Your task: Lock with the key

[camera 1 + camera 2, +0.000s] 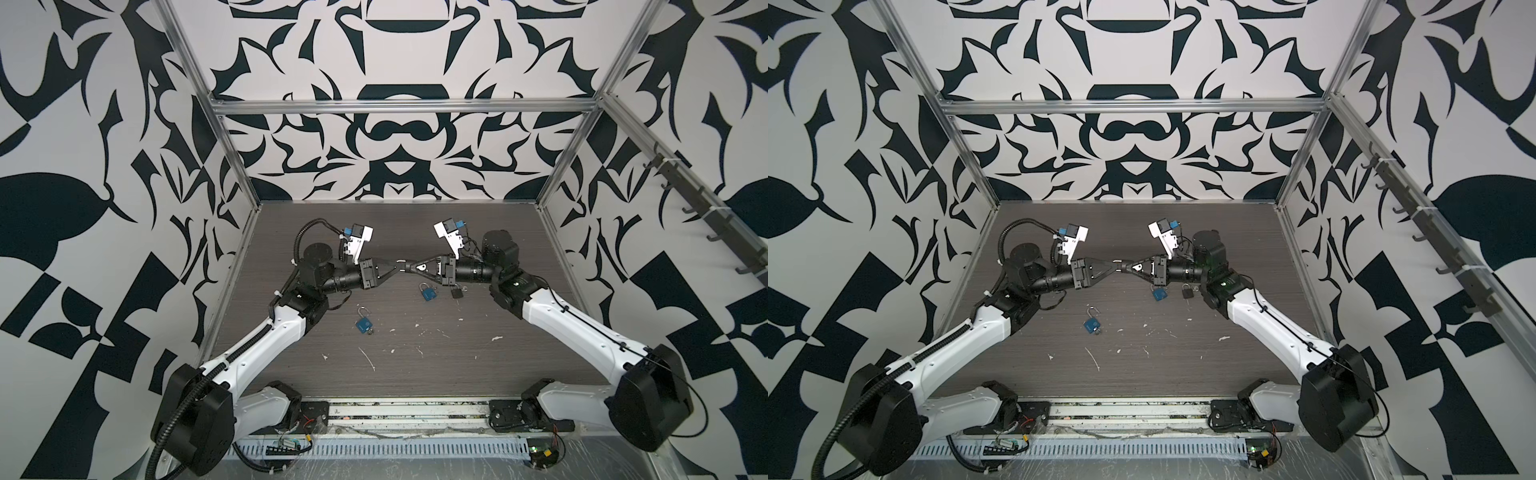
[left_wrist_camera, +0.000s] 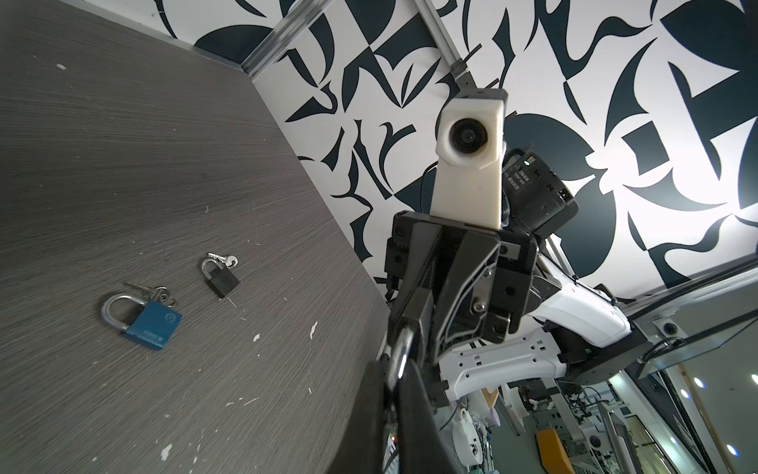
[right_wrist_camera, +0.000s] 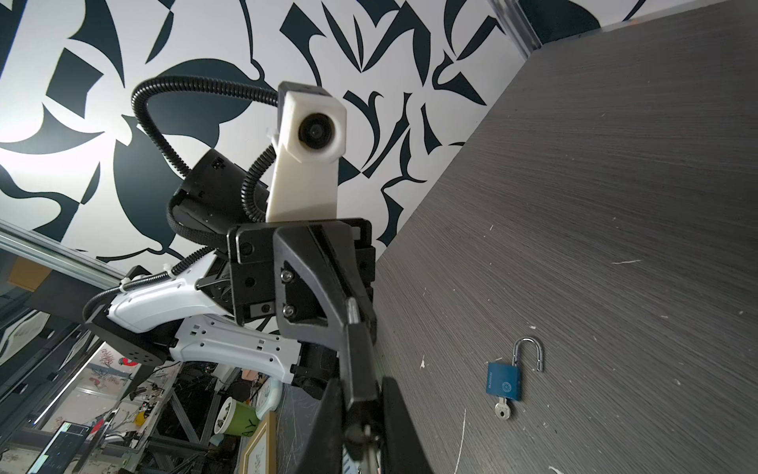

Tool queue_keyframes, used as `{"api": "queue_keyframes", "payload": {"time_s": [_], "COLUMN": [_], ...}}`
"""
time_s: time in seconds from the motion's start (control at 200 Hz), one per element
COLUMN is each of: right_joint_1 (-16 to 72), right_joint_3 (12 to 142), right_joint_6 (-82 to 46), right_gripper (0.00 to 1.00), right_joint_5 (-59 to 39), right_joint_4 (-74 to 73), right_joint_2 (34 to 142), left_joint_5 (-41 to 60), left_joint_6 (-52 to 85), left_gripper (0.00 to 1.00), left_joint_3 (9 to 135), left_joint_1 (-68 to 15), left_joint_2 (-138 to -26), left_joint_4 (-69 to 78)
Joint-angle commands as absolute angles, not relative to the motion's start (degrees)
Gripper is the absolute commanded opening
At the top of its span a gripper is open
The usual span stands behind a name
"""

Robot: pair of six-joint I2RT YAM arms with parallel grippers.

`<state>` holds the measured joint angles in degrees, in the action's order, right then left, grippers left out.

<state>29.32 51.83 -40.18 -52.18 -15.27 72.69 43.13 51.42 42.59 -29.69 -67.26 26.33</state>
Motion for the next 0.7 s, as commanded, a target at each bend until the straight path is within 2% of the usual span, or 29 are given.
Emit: {"api": "queue_keyframes", "payload": {"time_s": [0.0,0.695], "right_joint_1": [32.0,34.5], "right_joint_3": [54.3,56.9], "right_joint_6": [-38.4,-39.2], "right_gripper": [0.0,0.0], "right_joint_5": [-46.0,-45.9], "right_joint_4": [-15.8,-18.1], "right_joint_2": [75.2,79.5], "left_joint_5": [51.0,51.4], "left_joint_6": [51.3,50.8], "left_gripper": [0.0,0.0], "left_joint_3": [44.6,45.5], "left_joint_1": [-32.9,-34.6], "left_joint_2": [-67.3,-68.5], "left_joint_4": [30.6,30.6]}}
